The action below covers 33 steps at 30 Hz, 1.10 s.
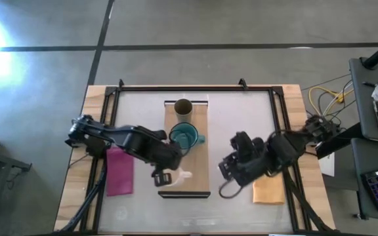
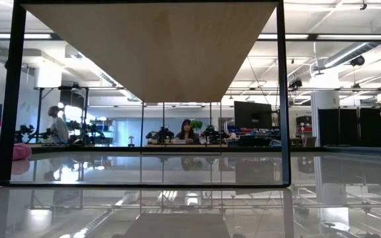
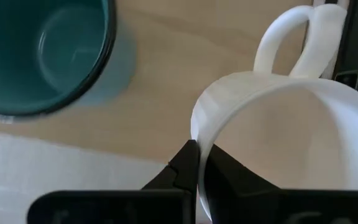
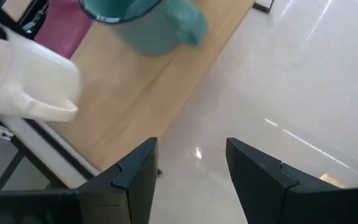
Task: Stack small to large cups/mugs on shelf
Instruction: Put the white mug on the shelf
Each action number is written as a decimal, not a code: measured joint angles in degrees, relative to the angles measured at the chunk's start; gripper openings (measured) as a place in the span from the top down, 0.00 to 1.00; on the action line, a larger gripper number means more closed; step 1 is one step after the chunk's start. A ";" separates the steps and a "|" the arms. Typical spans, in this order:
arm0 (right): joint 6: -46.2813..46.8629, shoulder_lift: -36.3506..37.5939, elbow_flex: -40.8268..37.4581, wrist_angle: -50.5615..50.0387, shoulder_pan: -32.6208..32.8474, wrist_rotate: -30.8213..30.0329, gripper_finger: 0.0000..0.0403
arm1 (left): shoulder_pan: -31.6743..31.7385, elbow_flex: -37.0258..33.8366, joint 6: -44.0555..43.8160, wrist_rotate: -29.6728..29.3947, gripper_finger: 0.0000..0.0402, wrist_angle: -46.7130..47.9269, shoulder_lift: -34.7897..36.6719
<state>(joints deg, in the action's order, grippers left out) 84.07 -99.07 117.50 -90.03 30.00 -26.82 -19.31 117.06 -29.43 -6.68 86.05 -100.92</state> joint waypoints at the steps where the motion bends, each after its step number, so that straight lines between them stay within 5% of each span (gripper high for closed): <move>1: 1.29 0.00 -0.24 0.06 1.02 -0.55 0.55 | 0.00 1.21 -0.02 -0.04 1.00 -0.05 -0.87; 9: 5.86 -1.33 -2.54 6.40 6.38 -4.34 0.55 | 0.15 8.67 -0.20 -1.48 1.00 -0.01 -5.99; 33: 1.45 -1.92 -14.49 29.29 5.07 -6.32 0.55 | 4.08 8.56 3.23 -4.24 0.98 2.25 -8.72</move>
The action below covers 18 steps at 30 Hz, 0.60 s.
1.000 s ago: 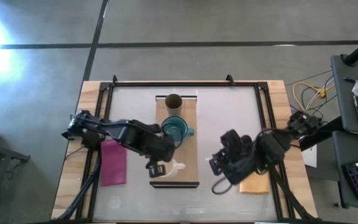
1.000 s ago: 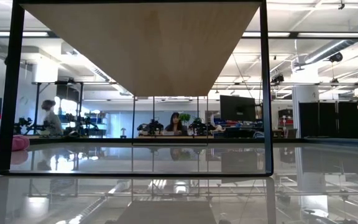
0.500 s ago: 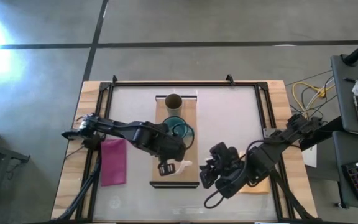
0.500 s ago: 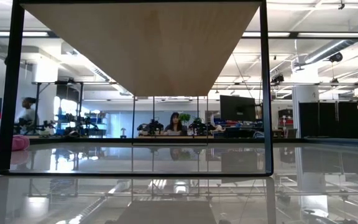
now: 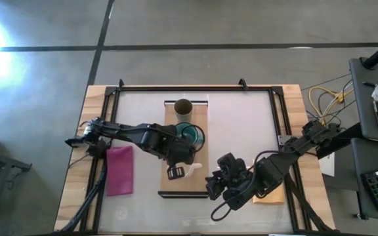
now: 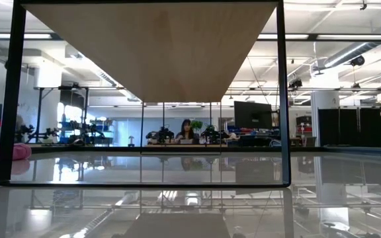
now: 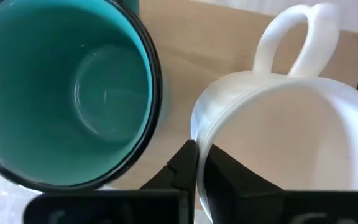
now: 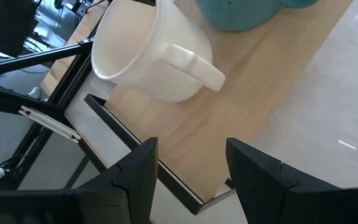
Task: Stack small to large cups/mugs on shelf
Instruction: Put the white mug on the shelf
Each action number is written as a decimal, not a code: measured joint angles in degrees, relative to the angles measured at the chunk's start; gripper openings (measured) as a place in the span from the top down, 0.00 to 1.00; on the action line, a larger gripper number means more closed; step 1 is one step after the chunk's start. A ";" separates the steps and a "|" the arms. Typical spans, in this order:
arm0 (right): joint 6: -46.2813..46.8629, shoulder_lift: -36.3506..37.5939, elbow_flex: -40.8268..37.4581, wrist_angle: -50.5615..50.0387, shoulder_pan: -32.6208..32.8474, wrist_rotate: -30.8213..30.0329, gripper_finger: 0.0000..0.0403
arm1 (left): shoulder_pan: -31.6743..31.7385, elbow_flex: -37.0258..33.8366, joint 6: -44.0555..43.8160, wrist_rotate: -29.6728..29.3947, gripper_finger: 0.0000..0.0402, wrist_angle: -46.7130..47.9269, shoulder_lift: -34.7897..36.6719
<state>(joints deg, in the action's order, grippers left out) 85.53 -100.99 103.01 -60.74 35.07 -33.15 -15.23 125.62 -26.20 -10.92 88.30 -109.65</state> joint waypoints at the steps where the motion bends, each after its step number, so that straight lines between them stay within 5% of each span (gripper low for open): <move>1: 0.14 0.00 -0.10 -0.11 0.00 0.00 0.55 | 0.10 0.00 0.05 0.04 0.97 -0.23 0.00; 18: -0.47 0.02 0.28 -0.23 -0.61 0.00 0.55 | 0.91 -0.02 1.10 1.31 0.88 -0.40 -0.02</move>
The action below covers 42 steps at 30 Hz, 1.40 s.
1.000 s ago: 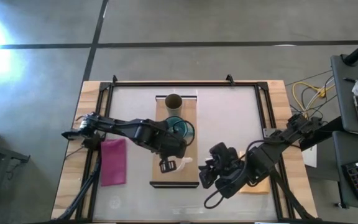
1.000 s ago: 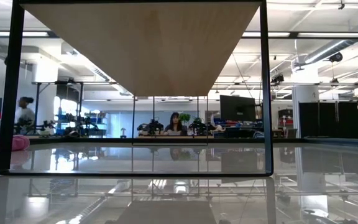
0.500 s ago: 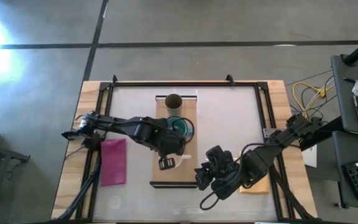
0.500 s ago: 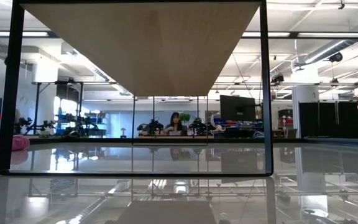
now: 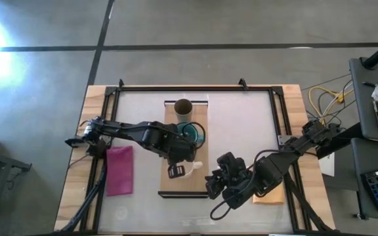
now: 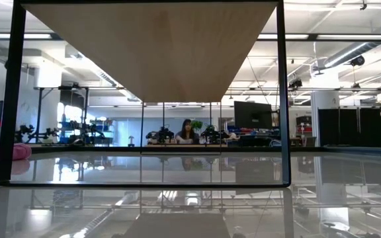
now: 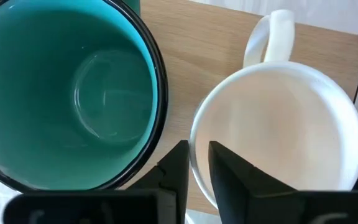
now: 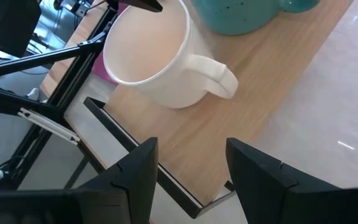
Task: Stack small to large cups/mugs on shelf
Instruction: Put the white mug on the shelf, then return to Home Position
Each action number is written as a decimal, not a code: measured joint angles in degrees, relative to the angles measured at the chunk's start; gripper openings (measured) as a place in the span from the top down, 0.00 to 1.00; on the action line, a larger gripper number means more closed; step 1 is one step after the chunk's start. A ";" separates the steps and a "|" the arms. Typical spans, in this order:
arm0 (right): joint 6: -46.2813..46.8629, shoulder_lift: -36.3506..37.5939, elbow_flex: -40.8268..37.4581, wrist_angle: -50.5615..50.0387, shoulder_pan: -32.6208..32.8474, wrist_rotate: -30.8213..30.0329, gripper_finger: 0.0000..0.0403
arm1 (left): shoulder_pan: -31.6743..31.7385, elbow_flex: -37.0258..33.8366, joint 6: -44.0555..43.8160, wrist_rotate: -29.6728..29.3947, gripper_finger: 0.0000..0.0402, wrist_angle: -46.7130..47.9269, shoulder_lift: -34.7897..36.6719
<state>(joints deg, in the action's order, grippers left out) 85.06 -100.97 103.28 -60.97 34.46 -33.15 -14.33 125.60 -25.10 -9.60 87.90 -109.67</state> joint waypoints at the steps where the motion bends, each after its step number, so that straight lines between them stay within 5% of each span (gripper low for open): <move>1: 0.00 0.00 -0.01 0.00 0.00 0.00 0.55 | 0.02 0.00 0.00 0.00 0.88 0.02 0.00; 10: -3.59 0.90 0.17 -0.12 -0.14 -0.02 0.55 | 0.02 0.91 1.36 -0.23 0.88 -0.19 4.04; 16: -23.37 5.10 6.98 -0.38 -1.25 2.55 0.55 | -0.82 3.06 7.11 0.70 0.88 -0.92 11.20; 21: -28.48 8.73 13.41 0.44 -1.14 4.17 0.55 | -1.96 1.67 -6.47 6.87 0.88 -6.81 18.33; 24: -42.13 10.83 15.42 6.27 -0.31 4.08 0.55 | -5.54 -0.66 4.28 9.73 0.88 -19.09 21.99; 27: -56.40 11.37 14.77 16.32 1.48 11.03 0.55 | -9.89 -5.89 11.42 10.90 0.88 -34.28 25.50; 34: -67.36 10.94 0.73 37.91 -0.48 20.75 0.55 | -14.15 -30.30 19.97 15.72 0.88 -65.00 34.00; 38: -70.14 13.72 -9.42 51.53 -6.62 35.33 0.55 | -10.49 -43.61 22.70 19.82 0.88 -79.99 38.99; 42: -70.28 22.94 -17.41 50.11 -13.91 37.80 0.55 | -2.71 -50.73 24.17 20.10 0.88 -79.41 46.22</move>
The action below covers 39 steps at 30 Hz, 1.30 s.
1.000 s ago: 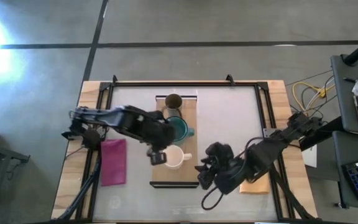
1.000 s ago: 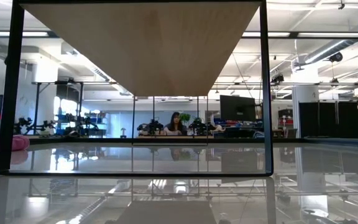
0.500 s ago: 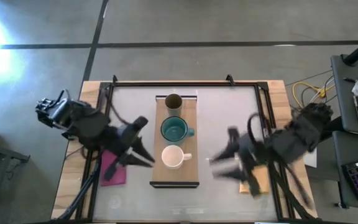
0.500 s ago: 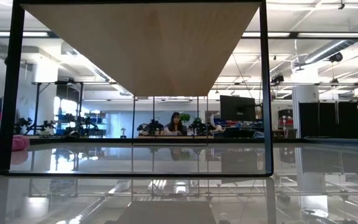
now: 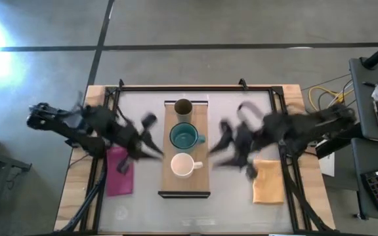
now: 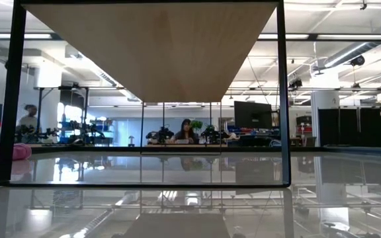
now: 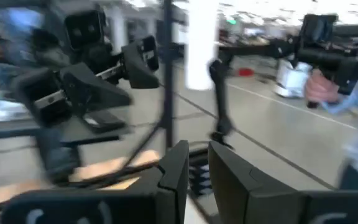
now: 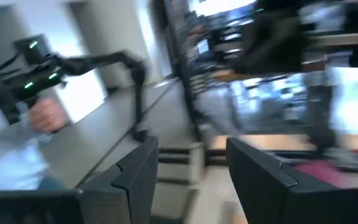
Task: Stack small to large cups/mugs on shelf
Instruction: Return to Home Position
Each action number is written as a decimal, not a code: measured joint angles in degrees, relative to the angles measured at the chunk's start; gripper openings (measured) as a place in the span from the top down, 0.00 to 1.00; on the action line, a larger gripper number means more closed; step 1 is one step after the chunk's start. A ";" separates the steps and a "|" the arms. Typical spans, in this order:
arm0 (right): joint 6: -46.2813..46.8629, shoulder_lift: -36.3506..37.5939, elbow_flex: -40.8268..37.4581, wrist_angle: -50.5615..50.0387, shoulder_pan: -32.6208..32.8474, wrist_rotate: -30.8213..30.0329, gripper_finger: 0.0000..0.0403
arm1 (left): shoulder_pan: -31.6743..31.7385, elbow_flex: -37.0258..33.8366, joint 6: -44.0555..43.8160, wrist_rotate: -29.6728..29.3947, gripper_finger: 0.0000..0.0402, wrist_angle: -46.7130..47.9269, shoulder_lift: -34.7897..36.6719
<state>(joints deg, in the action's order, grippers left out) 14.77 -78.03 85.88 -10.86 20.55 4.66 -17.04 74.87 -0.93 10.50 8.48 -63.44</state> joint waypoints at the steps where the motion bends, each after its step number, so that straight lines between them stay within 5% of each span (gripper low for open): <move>1: -0.20 2.89 -2.06 -0.07 -1.81 -0.25 0.55 | 2.62 -1.16 0.05 0.99 0.88 0.39 2.34; 6: -1.76 17.30 -12.23 0.87 -6.82 -2.39 0.55 | 15.72 -8.76 -2.25 10.67 0.88 1.18 13.96; 10: -1.18 25.68 -22.38 2.53 -6.97 -7.36 0.55 | 19.97 -18.63 -5.79 11.46 0.88 -0.56 22.53; 15: -0.43 31.44 -37.60 17.08 -6.95 -7.48 0.55 | 19.95 -32.56 -11.15 7.96 0.88 -9.74 30.27; 20: -0.44 33.68 -50.56 30.71 -7.05 -7.85 0.55 | 19.98 -43.69 -15.30 0.18 0.88 -12.02 37.85; 39: 5.27 37.53 -76.44 53.28 -7.01 -16.67 0.55 | 19.98 -67.21 -23.97 -1.20 0.88 -12.07 60.94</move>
<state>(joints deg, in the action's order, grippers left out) 20.04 -40.50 9.44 42.42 13.54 -12.01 2.94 7.66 -24.91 9.30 -3.59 -2.51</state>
